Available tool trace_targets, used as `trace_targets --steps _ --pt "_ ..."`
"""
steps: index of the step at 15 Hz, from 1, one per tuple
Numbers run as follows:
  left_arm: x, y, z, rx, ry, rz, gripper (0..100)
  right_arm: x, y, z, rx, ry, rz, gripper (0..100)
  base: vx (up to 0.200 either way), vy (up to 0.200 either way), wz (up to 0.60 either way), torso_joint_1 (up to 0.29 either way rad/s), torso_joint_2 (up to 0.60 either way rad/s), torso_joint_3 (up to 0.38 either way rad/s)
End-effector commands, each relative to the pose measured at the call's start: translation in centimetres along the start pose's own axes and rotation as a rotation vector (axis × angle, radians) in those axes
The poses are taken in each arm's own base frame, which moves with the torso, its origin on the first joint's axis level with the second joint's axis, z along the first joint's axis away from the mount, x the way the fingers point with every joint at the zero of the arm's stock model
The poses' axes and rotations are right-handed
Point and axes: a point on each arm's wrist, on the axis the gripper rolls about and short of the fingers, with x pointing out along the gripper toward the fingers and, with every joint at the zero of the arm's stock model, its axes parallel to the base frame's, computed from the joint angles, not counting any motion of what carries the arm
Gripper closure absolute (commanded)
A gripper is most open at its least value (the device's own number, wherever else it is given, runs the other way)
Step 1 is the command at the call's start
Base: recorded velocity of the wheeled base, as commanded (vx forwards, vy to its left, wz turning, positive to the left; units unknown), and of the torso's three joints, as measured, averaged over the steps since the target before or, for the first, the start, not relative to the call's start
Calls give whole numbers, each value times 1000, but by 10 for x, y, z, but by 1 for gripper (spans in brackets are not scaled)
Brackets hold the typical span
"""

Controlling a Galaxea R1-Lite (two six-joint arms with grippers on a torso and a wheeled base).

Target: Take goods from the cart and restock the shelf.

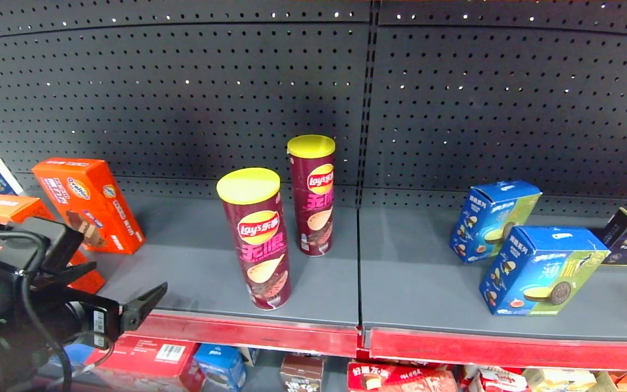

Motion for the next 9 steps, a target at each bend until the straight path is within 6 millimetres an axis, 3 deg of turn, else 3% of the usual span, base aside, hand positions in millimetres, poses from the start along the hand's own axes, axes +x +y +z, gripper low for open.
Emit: trace_targets --steps 1,4,9 --pt "16 -2 0 8 42 -8 0 -2 0 0 4 -4 -11 0 0 0 0 0 0 0" --pt "36 -9 16 17 28 -35 0 -3 0 -1 5 -5 -14 0 0 0 0 0 0 0" --pt "61 -18 19 26 24 -60 0 -2 2 0 5 -1 -31 0 0 0 0 0 0 0"
